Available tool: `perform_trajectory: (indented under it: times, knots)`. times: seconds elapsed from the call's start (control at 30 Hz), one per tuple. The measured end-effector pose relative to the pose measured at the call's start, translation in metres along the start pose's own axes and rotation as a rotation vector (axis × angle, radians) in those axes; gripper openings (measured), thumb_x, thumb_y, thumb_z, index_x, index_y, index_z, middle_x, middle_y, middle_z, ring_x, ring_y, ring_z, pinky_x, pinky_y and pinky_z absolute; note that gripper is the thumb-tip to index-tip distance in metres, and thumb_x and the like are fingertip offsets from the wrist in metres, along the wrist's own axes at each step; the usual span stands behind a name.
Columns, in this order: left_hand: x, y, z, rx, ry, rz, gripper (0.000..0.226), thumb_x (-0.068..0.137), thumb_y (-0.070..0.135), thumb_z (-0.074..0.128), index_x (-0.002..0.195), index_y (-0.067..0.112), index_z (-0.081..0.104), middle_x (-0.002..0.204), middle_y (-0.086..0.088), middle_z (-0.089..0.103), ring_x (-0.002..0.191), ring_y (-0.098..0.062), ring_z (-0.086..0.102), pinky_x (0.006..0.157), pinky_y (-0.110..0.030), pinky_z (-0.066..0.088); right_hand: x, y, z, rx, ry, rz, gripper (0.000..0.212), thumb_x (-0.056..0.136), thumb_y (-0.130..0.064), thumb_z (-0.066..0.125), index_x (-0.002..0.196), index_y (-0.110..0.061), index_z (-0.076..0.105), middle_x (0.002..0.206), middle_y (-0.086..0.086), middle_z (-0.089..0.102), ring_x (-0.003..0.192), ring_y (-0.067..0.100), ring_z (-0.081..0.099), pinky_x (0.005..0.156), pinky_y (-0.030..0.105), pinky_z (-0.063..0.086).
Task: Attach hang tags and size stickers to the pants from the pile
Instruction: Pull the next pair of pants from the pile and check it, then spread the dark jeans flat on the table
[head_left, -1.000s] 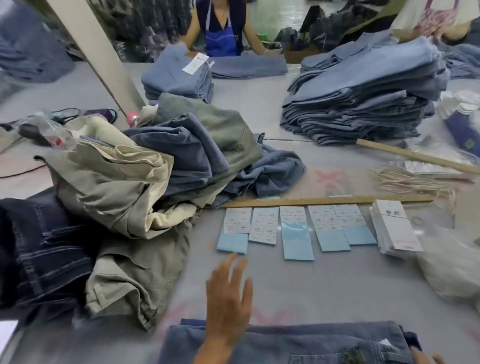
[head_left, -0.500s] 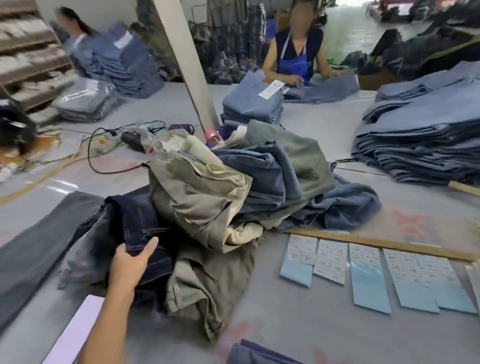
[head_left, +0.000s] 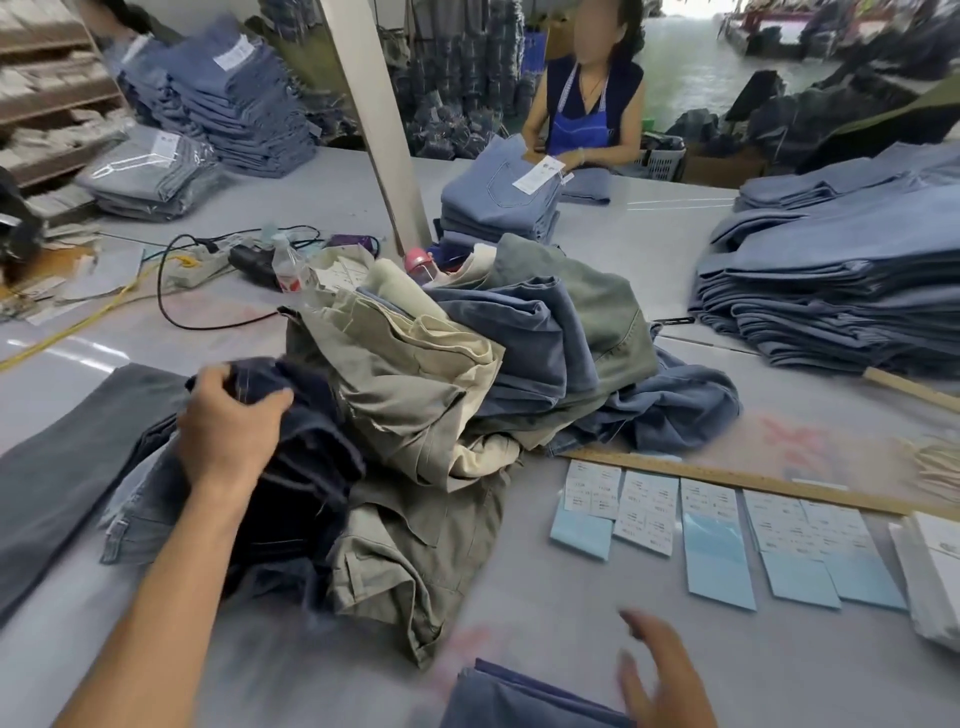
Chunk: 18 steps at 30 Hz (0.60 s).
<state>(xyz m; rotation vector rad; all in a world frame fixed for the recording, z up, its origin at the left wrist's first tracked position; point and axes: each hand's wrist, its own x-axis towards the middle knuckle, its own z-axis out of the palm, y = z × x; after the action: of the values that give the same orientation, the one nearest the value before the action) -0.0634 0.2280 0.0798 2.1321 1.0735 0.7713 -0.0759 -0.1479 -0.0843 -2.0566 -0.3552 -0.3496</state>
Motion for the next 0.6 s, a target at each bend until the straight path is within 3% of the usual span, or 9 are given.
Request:
perform_trajectory:
  times: [0.07,0.1,0.17,0.2,0.3,0.37,0.43,0.5,0.6]
  knots:
    - [0.001,0.041,-0.006,-0.113,0.029,0.048,0.041,0.075,0.032,0.085,0.105,0.015,0.061,0.101,-0.011,0.071,0.092,-0.033,0.066,0.08,-0.043,0.054,0.015,-0.036,0.005,0.13,-0.21,0.005,0.071,0.087,-0.009,0.077,0.134,-0.054,0.049,0.129,-0.009,0.062,0.118,-0.003,0.055,0.105,0.035,0.049]
    - [-0.003,0.059,-0.006,-0.114,0.023,0.108,0.041,0.075,0.032,0.084,0.105,0.015,0.062,0.101,-0.01,0.072,0.092,-0.031,0.067,0.081,-0.04,0.054,0.04,-0.068,0.022,0.209,-0.294,-0.034,0.07,0.085,-0.021,0.081,0.14,-0.045,0.046,0.138,-0.013,0.055,0.129,-0.002,0.05,0.111,0.033,0.045]
    - [-0.018,0.087,-0.001,-0.091,-0.045,0.19,0.043,0.078,0.033,0.082,0.111,0.013,0.062,0.104,-0.011,0.073,0.095,-0.031,0.068,0.084,-0.037,0.053,0.101,-0.134,0.059,0.339,-0.358,-0.132,0.092,0.077,-0.04,0.086,0.152,-0.034,0.033,0.152,-0.021,0.038,0.143,-0.003,0.035,0.118,0.021,0.031]
    - [-0.026,0.094,0.003,-0.06,-0.094,0.208,0.044,0.081,0.032,0.08,0.116,0.011,0.062,0.107,-0.012,0.073,0.099,-0.032,0.068,0.087,-0.038,0.054,0.125,-0.16,0.077,0.374,-0.36,-0.166,0.102,0.073,-0.039,0.089,0.155,-0.029,0.028,0.156,-0.018,0.035,0.146,0.0,0.032,0.12,0.023,0.027]
    - [-0.035,0.088,0.007,-0.019,-0.148,0.21,0.038,0.088,0.024,0.071,0.124,0.012,0.065,0.113,-0.014,0.073,0.107,-0.035,0.067,0.093,-0.042,0.054,0.166,-0.209,0.118,0.379,-0.474,-0.261,0.111,0.07,-0.013,0.092,0.156,-0.004,0.023,0.154,0.014,0.041,0.144,0.025,0.041,0.119,0.046,0.034]
    - [-0.027,0.076,0.001,-0.221,-0.181,0.12,0.028,0.091,0.013,0.068,0.119,0.011,0.07,0.107,-0.011,0.075,0.104,-0.031,0.069,0.097,-0.043,0.054,0.172,-0.218,0.133,0.316,-0.535,-0.282,0.116,0.065,-0.01,0.093,0.155,0.001,0.02,0.151,0.022,0.04,0.143,0.031,0.04,0.12,0.047,0.032]
    - [-0.019,0.067,-0.01,-0.495,-0.286,0.025,0.02,0.094,0.01,0.066,0.113,0.013,0.074,0.098,-0.002,0.077,0.097,-0.019,0.072,0.095,-0.039,0.056,0.172,-0.224,0.142,0.235,-0.518,-0.255,0.118,0.062,-0.016,0.095,0.155,-0.007,0.023,0.147,0.019,0.043,0.138,0.029,0.041,0.116,0.039,0.036]
    - [-0.015,0.059,-0.023,-0.733,-0.36,0.014,0.018,0.096,0.02,0.064,0.106,0.016,0.078,0.094,0.004,0.078,0.094,-0.011,0.072,0.089,-0.031,0.054,0.176,-0.23,0.145,0.23,-0.51,-0.208,0.098,0.063,-0.017,0.089,0.146,-0.017,0.037,0.13,0.006,0.057,0.118,0.021,0.054,0.099,0.034,0.046]
    - [-0.018,0.038,-0.038,-0.653,-0.221,0.178,0.025,0.094,0.038,0.058,0.109,0.029,0.076,0.1,0.008,0.078,0.099,-0.008,0.072,0.084,-0.022,0.054,0.195,-0.244,0.128,0.279,-0.455,-0.1,0.047,0.071,-0.006,0.075,0.115,-0.017,0.061,0.098,-0.001,0.067,0.094,0.02,0.063,0.087,0.036,0.053]
